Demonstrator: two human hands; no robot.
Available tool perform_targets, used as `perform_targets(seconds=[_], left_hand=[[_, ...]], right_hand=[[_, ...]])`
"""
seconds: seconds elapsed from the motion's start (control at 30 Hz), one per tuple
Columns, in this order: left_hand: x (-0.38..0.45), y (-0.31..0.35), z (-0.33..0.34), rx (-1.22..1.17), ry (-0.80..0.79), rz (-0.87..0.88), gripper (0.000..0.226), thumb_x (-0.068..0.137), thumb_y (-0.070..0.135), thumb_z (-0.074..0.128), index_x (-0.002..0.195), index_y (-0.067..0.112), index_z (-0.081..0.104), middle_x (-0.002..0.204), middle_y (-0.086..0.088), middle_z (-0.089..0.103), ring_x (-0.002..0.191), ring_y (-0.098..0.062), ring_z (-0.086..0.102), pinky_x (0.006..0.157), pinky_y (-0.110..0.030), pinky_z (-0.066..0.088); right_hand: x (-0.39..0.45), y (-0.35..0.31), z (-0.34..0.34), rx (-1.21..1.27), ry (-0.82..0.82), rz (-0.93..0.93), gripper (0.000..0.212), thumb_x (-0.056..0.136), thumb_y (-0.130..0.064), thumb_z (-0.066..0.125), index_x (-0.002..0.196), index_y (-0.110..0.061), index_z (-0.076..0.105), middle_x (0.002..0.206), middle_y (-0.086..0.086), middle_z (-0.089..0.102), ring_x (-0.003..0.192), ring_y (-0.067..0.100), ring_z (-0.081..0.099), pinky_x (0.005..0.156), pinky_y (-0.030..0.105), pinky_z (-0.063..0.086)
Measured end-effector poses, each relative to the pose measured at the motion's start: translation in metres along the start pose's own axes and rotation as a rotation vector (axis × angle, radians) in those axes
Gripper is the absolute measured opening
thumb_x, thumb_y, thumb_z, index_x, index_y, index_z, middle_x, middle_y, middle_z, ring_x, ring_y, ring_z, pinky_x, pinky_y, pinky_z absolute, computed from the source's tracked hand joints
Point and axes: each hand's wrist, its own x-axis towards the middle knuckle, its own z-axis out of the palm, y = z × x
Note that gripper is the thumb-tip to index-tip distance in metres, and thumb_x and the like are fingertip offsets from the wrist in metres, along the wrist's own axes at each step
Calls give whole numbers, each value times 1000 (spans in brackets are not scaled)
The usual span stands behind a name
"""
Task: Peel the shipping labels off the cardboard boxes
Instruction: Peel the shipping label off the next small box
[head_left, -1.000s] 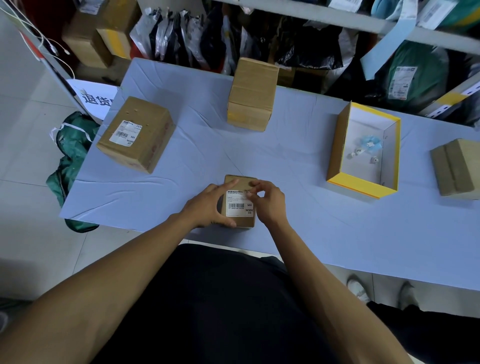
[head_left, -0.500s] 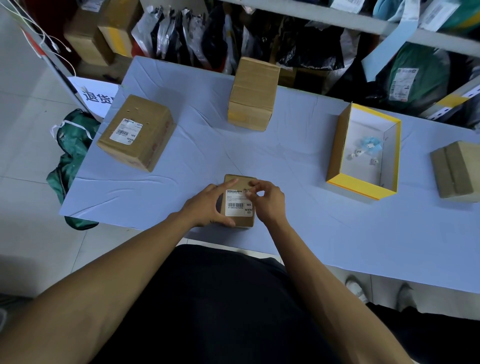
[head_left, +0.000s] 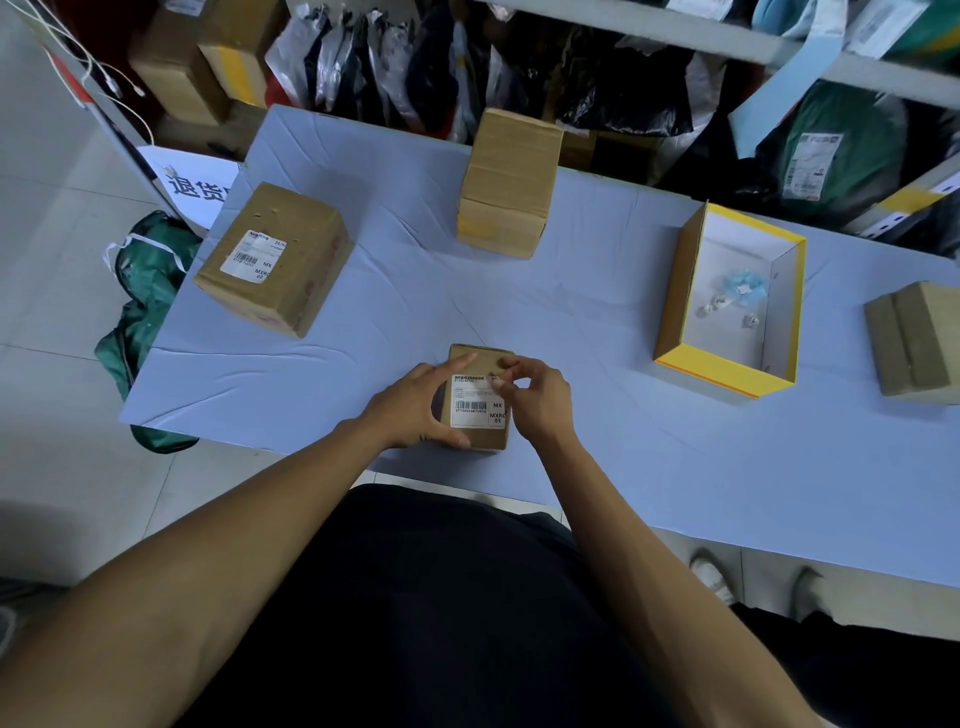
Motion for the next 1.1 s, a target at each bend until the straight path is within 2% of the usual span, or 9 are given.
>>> perform_targets(seconds=[0.3,0.47,0.77,0.87,1.0,1.1], left_hand=[[-1,0,-1,-19,0,-2,113,63,54,84,148,54,10,137,-1,44,116,-22,50,92,-36,50],[0,1,-1,-24,-5,-3,113,63,52,84,149,53,10,137,-2,43,118,-23,49,93,-37,49],[1,2,0,-18,-6,-7,113,63,51,84,148,53,10,136,-2,44,116,-23,50,92,-37,50],[0,1,0,-20,-4,-8,113,63,51,85,148,53,10,136,-2,44,116,-23,50,91,-36,49],[0,1,-1,-7,-2,-7,113,63,52,84,148,53,10,136,-2,44,116,-24,50,92,-39,50],[0,1,-1,-5,-2,-4,113,63,52,84,148,53,10,136,-2,44,116,-24,50,93,-39,50]], right_hand=[[0,-2,-1,-12,-15,7,12,85,-16,69,84,-5,66,121,-5,65,98,11,57,57,5,36],[0,-2,-2,-3,-19,6,11,85,-16,69,83,-6,67,120,-5,65,101,12,57,65,12,38],[0,-3,-3,-9,-22,13,12,85,-15,69,84,-4,67,120,-5,66,98,8,56,62,5,34],[-1,-4,-3,-3,-21,17,13,85,-15,69,84,-3,67,120,-5,66,100,10,58,62,6,35],[-1,-5,-4,-10,-20,15,11,85,-14,68,83,-3,67,120,-4,65,96,9,56,57,0,37],[-2,-5,-4,-26,-19,11,12,86,-14,68,84,-3,67,121,-5,66,99,10,57,57,2,36]])
